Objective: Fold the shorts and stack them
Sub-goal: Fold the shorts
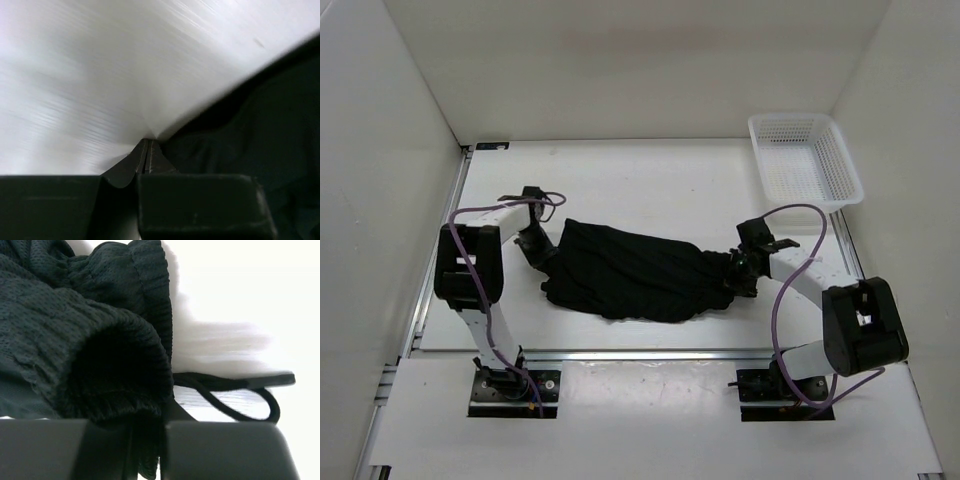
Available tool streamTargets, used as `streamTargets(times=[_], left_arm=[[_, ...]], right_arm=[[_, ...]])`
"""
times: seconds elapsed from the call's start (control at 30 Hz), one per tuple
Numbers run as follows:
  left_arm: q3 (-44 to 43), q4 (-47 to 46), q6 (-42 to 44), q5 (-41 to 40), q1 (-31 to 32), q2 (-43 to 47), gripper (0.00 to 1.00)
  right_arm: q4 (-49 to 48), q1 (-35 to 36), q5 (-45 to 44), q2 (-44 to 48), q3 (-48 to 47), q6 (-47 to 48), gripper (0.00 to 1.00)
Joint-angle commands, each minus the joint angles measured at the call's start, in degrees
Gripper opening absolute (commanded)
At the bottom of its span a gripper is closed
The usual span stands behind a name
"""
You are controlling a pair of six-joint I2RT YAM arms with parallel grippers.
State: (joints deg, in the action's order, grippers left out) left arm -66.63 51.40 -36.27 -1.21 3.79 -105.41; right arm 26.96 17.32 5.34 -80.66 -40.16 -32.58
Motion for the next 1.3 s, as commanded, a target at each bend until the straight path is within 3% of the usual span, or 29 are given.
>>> streamTargets(times=[0.0,0.33,0.53,1.03,1.13,1.27], left_arm=[[0.0,-2.0,-2.7,0.3,5.4,0.1,0.10],[2.9,-3.1,-6.4,0.9,14.4,0.1,0.10],[1.9,-3.1,-6.4,0.9,15.0,-0.4,0.10],[1.2,-3.1,-5.8,0.3,15.0,0.8,0.10],[1.2,-3.1,-5.3,0.3,15.0,0.8,0.10],[1.2,-3.1,-4.8,0.3,15.0,1.4,0.10]], right_arm=[[4.9,-1.0,-9.4,0.2,-2.5,2.4,0.00],[14.8,-0.9,-15.7,4.5,-13.8,6.4,0.00],[21.4,6.7,-20.4,2.7,-26.0,8.3,0.00],[42.1,34.9,-28.9,-31.6,-70.2,5.7,0.00],[43.4,37.4,-28.4,-37.1,-78.2,5.7,0.00],[42.8,39.5,-26.2,-39.4,-81.6,5.1,0.00]])
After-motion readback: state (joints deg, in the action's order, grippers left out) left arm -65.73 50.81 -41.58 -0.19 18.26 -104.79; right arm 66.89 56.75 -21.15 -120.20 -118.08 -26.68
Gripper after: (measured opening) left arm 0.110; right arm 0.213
